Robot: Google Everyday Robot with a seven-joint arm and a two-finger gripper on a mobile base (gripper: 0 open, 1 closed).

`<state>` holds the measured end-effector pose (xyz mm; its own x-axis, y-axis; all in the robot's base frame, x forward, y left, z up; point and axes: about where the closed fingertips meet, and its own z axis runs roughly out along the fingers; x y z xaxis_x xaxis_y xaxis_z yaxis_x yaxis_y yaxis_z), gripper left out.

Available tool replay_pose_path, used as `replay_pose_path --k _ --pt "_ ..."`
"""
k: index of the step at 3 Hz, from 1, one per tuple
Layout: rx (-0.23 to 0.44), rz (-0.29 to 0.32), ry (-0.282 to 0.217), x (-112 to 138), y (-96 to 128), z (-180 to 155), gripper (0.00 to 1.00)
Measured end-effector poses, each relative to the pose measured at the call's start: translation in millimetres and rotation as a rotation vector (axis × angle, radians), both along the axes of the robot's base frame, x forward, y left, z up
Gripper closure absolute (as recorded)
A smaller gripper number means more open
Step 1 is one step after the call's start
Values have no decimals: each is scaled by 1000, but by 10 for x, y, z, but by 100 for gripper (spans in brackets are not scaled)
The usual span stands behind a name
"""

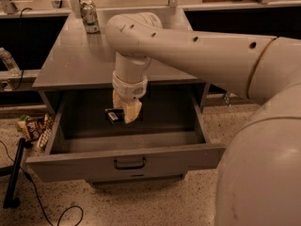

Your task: Place rxbar chocolate into top drawer

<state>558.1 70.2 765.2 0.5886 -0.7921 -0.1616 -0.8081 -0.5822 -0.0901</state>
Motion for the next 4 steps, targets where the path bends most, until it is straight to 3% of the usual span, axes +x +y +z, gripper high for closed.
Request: replay_pose_path --k 1,2,3,4 --pt "-39 -61 -15 58 -97 -287 62" --pt "-62 -97 -49 119 -173 -365 31" --pt "-64 -107 -86 166 -222 -263 7" --pt "-30 -131 -127 213 -353 -40 8"
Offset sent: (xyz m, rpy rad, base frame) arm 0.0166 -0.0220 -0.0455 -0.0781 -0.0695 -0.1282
